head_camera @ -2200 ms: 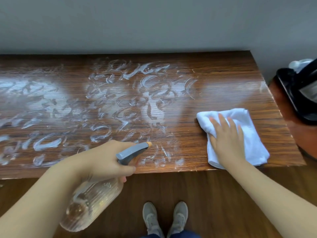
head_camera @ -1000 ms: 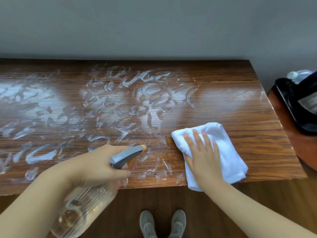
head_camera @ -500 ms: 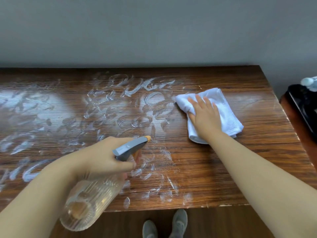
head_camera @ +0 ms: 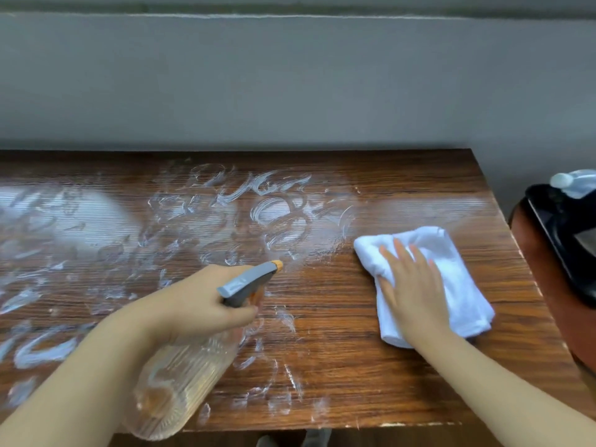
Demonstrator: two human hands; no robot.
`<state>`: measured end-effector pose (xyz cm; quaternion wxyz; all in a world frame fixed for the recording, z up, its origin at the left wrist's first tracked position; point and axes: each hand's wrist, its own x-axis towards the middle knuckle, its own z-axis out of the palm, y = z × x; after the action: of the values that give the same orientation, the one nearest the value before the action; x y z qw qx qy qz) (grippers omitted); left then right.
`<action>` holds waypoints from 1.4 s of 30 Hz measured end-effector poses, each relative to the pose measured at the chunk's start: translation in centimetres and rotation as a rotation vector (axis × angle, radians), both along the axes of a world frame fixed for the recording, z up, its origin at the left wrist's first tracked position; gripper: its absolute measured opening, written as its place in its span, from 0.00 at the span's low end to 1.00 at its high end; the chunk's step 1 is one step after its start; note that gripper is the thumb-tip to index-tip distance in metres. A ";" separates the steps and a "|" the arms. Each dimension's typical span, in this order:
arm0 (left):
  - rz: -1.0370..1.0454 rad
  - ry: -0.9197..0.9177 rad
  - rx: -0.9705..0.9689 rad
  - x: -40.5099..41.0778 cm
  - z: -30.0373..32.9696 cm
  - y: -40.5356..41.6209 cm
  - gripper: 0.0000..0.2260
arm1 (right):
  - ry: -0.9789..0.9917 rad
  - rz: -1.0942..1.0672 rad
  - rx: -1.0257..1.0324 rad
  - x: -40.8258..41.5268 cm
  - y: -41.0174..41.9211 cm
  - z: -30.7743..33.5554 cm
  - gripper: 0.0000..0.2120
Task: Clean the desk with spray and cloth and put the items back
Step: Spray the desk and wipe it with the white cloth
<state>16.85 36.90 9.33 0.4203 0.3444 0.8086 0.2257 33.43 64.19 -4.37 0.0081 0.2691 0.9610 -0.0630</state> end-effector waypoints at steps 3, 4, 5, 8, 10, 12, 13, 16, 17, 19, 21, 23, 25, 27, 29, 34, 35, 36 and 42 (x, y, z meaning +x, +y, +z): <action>0.005 0.010 -0.018 -0.6 -0.2 0.7 0.11 | 0.025 0.096 0.021 0.5 -1.7 -0.2 0.24; 0.009 0.008 -0.019 -0.9 -0.3 0.7 0.13 | 0.031 0.145 0.034 0.4 -2.4 -0.2 0.25; 0.015 0.008 -0.020 -1.2 -0.4 0.8 0.13 | 0.032 0.193 0.043 0.2 -3.2 -0.3 0.26; 0.021 0.027 -0.007 -2.2 -0.8 0.8 0.10 | 0.016 0.278 0.047 -1.5 -4.8 -0.3 0.26; 0.024 0.020 -0.005 -2.9 -1.0 0.8 0.09 | 0.006 0.299 0.050 -3.8 -5.0 -0.4 0.26; 0.018 0.001 -0.001 -3.6 -1.0 0.8 0.06 | -0.016 0.294 0.038 -6.6 -4.8 -0.6 0.26; 0.016 -0.009 0.008 -3.9 -0.9 0.8 0.05 | -0.029 0.279 0.033 -8.1 -4.5 -0.6 0.26; 0.007 -0.032 0.014 -4.7 -0.9 0.8 0.08 | -0.043 0.219 0.007 -12.3 -3.5 -0.2 0.27; 0.008 -0.022 0.014 -4.9 -0.8 0.8 0.08 | -0.057 0.200 -0.002 -13.4 -3.1 0.0 0.27; -0.006 0.004 -0.013 -5.5 -1.0 0.6 0.13 | -0.071 0.141 0.000 -15.3 -1.6 0.3 0.26; -0.012 0.008 -0.005 -5.9 -0.7 0.4 0.12 | -0.057 0.052 -0.008 -16.3 0.1 0.5 0.26; -0.010 -0.002 0.014 -6.3 -0.5 0.0 0.11 | -0.037 -0.050 -0.025 -16.4 1.9 0.7 0.25; -0.015 -0.005 0.020 -6.6 -0.5 -0.3 0.11 | -0.058 -0.089 -0.012 -15.3 2.9 0.7 0.25; -0.017 0.007 0.023 -6.5 -0.7 -0.4 0.07 | -0.072 -0.071 0.010 -13.5 2.9 0.8 0.26; -0.010 -0.003 0.012 -6.4 -0.8 -0.5 0.07 | -0.052 -0.050 0.003 -10.9 2.0 0.5 0.25; -0.010 -0.024 0.054 -6.4 -0.9 -0.1 0.14 | -0.020 0.037 -0.005 -4.6 -2.7 -0.2 0.27; -0.012 -0.024 0.060 -6.4 -0.9 0.0 0.13 | -0.018 0.062 0.001 -4.1 -3.7 -0.3 0.27; -0.013 -0.030 0.064 -6.4 -0.8 0.1 0.12 | -0.016 0.084 0.014 -3.8 -4.6 -0.4 0.27; -0.040 -0.035 0.044 -7.6 -0.5 0.1 0.04 | -0.058 0.175 0.021 -6.3 -4.7 -0.4 0.26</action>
<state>9.26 37.02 8.81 0.4311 0.3655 0.7890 0.2408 27.10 59.50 -4.80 0.0388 0.1857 0.9808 -0.0440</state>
